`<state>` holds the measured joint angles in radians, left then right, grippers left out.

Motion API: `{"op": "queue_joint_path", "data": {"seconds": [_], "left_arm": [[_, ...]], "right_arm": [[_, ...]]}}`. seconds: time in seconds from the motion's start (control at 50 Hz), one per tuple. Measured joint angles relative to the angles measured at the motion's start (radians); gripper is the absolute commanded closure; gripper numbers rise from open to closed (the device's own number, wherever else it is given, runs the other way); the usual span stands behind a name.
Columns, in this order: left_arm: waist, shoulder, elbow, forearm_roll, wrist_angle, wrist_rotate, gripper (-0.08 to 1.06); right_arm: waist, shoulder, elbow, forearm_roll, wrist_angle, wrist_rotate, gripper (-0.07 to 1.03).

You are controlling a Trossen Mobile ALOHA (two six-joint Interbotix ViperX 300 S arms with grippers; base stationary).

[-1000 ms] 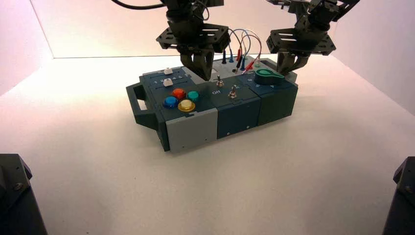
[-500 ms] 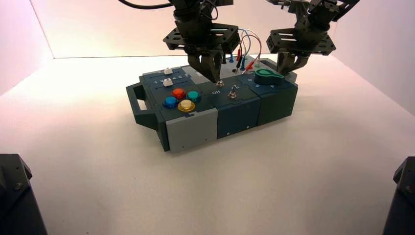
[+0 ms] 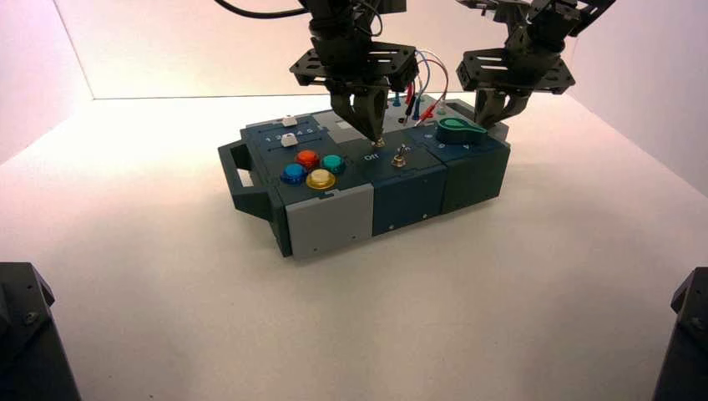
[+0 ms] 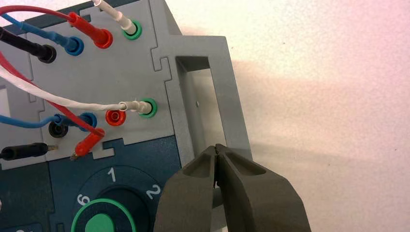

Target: Flip the top switch on with the left gripper.

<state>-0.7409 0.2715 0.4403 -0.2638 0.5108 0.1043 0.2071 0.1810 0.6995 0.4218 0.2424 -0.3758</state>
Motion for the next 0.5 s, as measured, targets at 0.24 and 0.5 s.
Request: {"op": "queue_joint_path", "data": {"seconds": [0.24, 0.5], "left_arm": [[0.003, 0.012, -0.020, 0.002, 0.000, 0.005, 1.01], [0.005, 0.011, -0.008, 0.003, 0.000, 0.006, 1.01]], "right_arm": [[-0.008, 0.000, -0.002, -0.003, 0.000, 0.000, 0.99], [-0.008, 0.000, -0.002, -0.005, 0.002, 0.000, 0.99]]}}
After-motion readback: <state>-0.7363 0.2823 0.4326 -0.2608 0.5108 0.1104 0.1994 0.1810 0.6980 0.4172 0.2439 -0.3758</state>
